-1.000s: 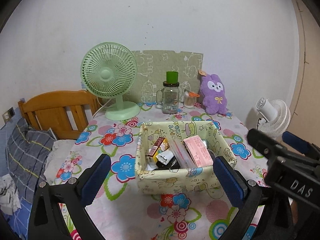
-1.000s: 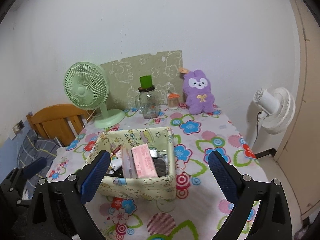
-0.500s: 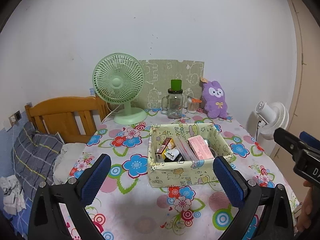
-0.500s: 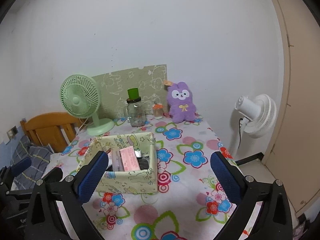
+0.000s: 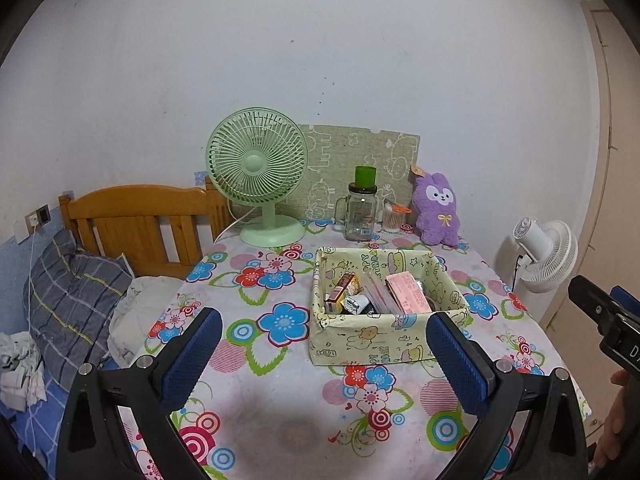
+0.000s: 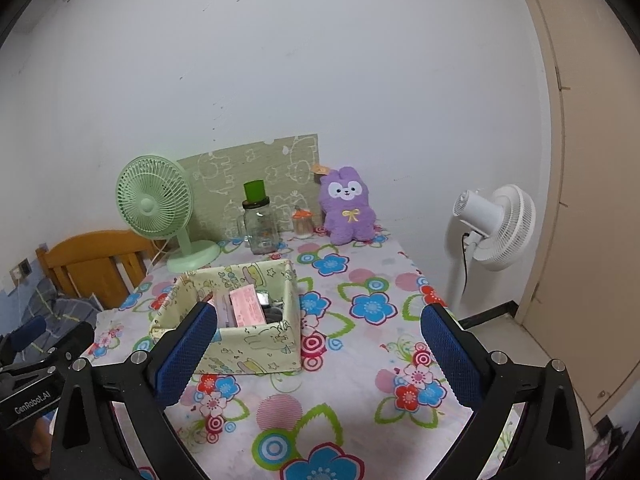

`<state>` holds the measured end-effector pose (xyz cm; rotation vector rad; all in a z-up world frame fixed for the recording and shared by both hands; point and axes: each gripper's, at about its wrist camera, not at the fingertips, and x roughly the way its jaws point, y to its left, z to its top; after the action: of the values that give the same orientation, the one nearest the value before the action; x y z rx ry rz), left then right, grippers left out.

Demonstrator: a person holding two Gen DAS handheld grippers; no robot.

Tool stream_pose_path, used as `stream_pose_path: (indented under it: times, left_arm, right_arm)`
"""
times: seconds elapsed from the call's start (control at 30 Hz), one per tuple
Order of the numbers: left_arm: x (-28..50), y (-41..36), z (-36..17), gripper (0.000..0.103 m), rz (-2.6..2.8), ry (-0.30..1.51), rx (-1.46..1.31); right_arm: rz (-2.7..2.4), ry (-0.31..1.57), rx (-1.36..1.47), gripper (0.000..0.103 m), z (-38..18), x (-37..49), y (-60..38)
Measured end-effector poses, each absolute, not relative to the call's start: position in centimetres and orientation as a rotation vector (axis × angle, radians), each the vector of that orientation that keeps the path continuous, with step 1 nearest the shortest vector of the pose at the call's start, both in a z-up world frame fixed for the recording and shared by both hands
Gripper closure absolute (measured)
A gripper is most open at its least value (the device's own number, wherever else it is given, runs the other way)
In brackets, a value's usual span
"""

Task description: Organize soft objects

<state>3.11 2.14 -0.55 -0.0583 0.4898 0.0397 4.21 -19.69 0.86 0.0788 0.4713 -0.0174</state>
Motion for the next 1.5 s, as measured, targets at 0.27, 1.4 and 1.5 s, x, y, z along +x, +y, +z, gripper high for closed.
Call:
stream_pose_path:
  times: [0.27, 1.4, 1.5]
  left_arm:
    - [2.76, 2.26, -0.17, 0.000, 0.028, 0.476, -0.070]
    - [2.44, 2.43, 0.13, 0.000, 0.041, 0.460, -0.083]
    - [2.49, 2.47, 0.05, 0.000, 0.046, 0.463, -0.080]
  right_arm:
    - [-0.008, 0.462, 0.067, 0.000, 1.19, 3.73, -19.35]
    - [0.009, 0.476, 0.064, 0.000, 1.06, 4.39, -19.22]
    - [0.009, 0.479, 0.064, 0.000, 1.01, 4.42, -19.29]
